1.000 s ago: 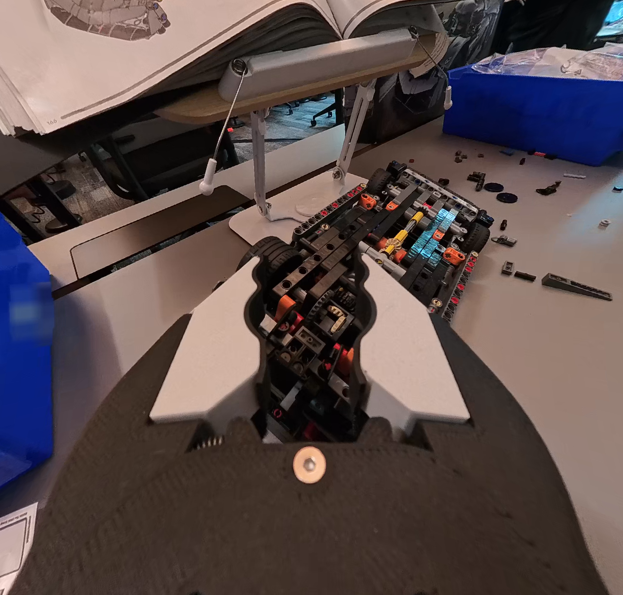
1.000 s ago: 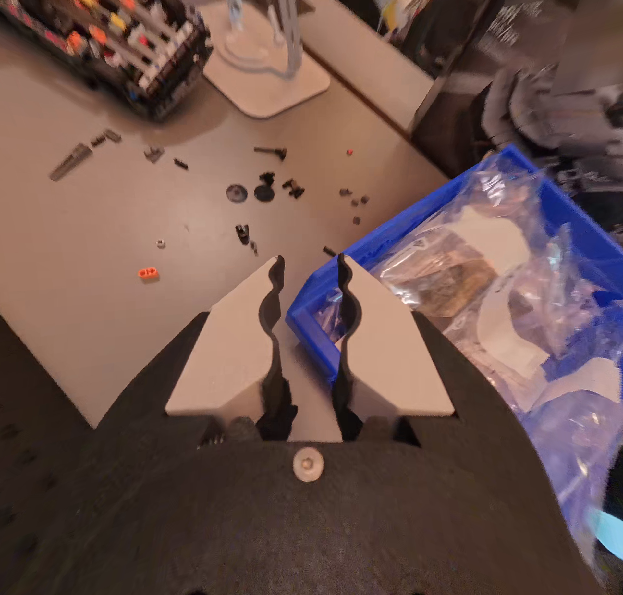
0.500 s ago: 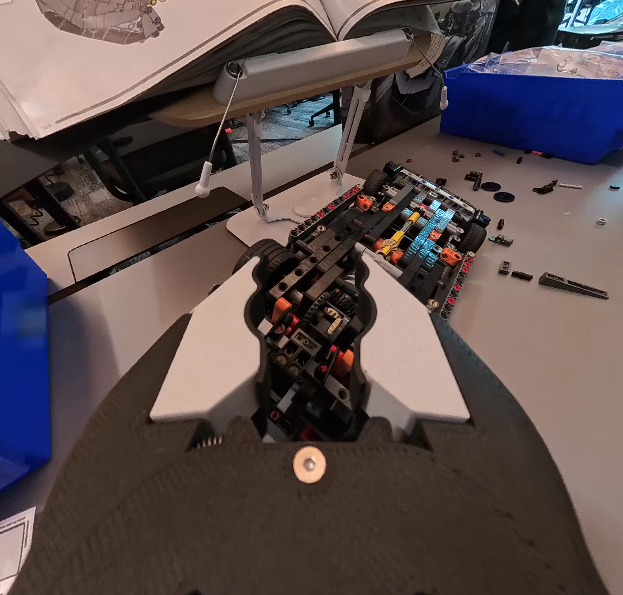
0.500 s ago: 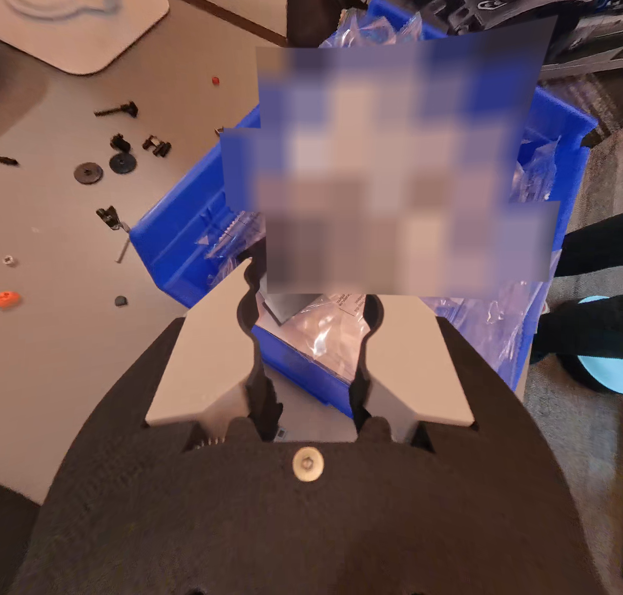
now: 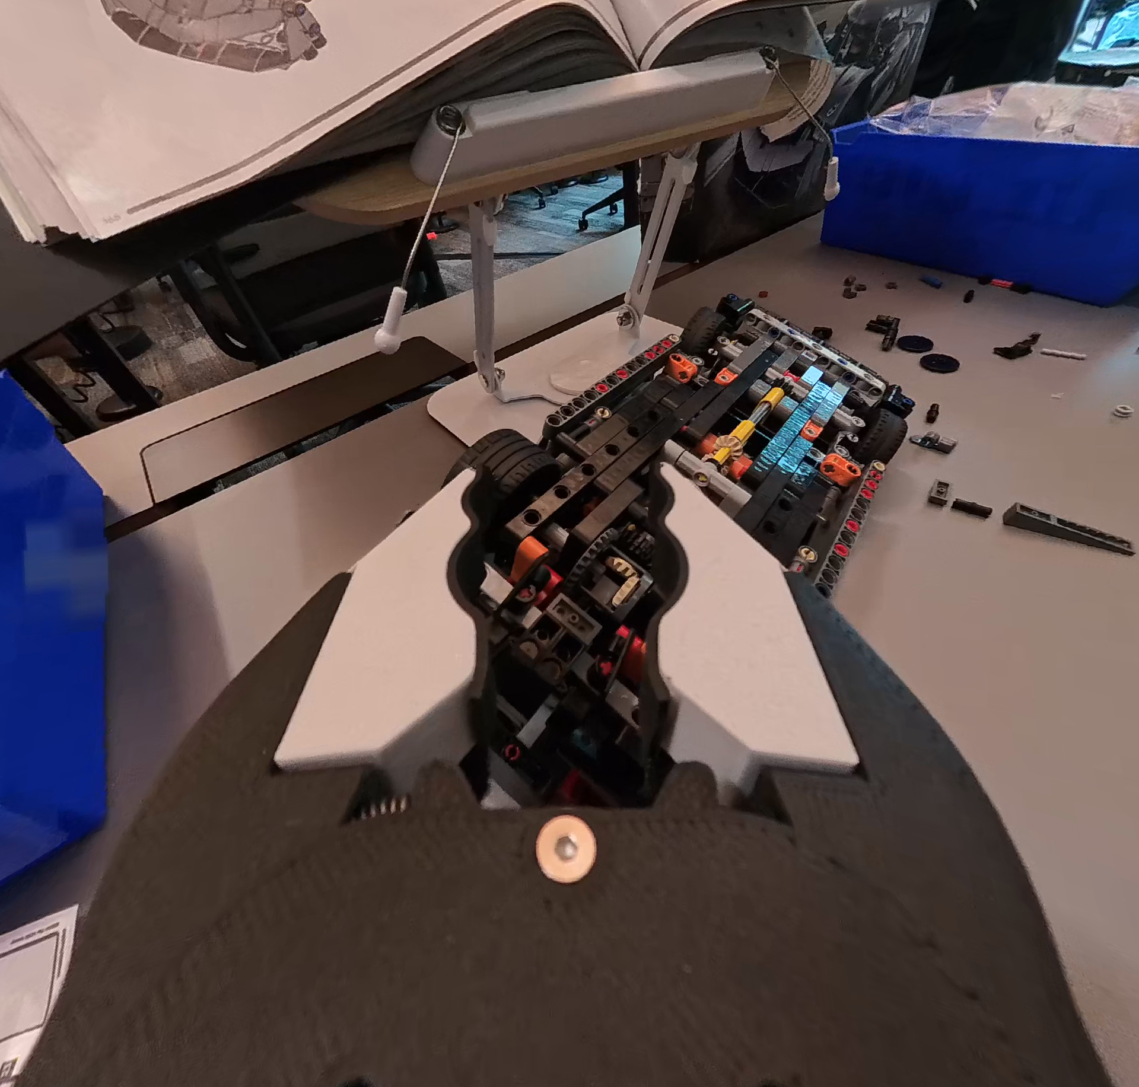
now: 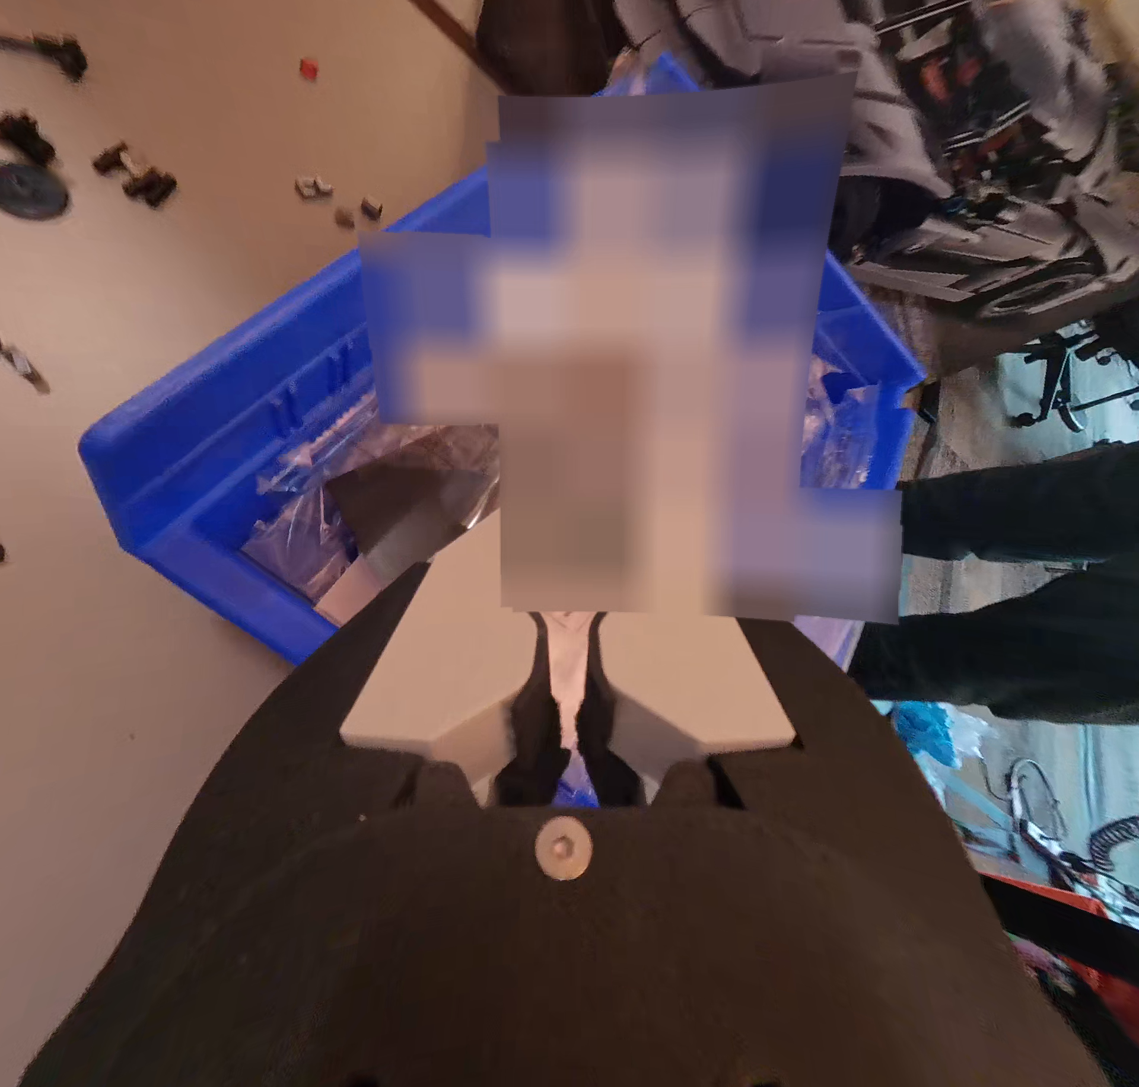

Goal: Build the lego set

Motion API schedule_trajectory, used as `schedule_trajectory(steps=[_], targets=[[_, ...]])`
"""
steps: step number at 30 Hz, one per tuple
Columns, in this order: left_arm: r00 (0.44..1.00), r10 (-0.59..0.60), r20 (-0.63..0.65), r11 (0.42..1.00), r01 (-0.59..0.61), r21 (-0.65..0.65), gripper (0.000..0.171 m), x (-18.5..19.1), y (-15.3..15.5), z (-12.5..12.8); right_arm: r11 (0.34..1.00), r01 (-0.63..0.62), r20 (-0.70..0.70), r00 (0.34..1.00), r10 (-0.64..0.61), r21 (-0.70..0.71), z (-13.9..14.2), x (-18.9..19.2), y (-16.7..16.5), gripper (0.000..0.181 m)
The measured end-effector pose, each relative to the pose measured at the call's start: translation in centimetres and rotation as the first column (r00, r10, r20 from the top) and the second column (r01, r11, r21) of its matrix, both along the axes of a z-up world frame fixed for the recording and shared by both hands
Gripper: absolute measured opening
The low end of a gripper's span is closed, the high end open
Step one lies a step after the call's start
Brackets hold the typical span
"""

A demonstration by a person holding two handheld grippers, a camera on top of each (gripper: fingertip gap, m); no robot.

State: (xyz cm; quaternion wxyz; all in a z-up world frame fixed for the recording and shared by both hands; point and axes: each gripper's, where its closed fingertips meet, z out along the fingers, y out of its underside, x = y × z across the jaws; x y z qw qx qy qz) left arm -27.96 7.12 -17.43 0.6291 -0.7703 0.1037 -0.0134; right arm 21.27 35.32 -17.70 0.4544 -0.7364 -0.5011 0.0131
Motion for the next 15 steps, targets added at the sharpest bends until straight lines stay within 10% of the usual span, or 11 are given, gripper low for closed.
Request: schedule_trajectory(steps=[1,10,15], targets=[[1.0,0.001,0.0,1.0,-0.001,-0.002,0.049,0.0,0.0,0.0,1.0,0.014,-0.026,1.0,-0.013,0.017,0.8,0.3,0.5,0.0],[1.0,0.012,0.001,1.0,-0.012,-0.007,0.049,-0.4,0.0,-0.3,0.983,0.171,-0.293,0.945,-0.144,0.071,6.9,4.9,3.8,0.0],[1.0,0.022,-0.004,1.0,-0.022,-0.014,0.049,-0.6,0.0,-0.4,0.991,0.131,-0.122,0.984,-0.127,0.02,4.2,3.7,3.2,0.0]])
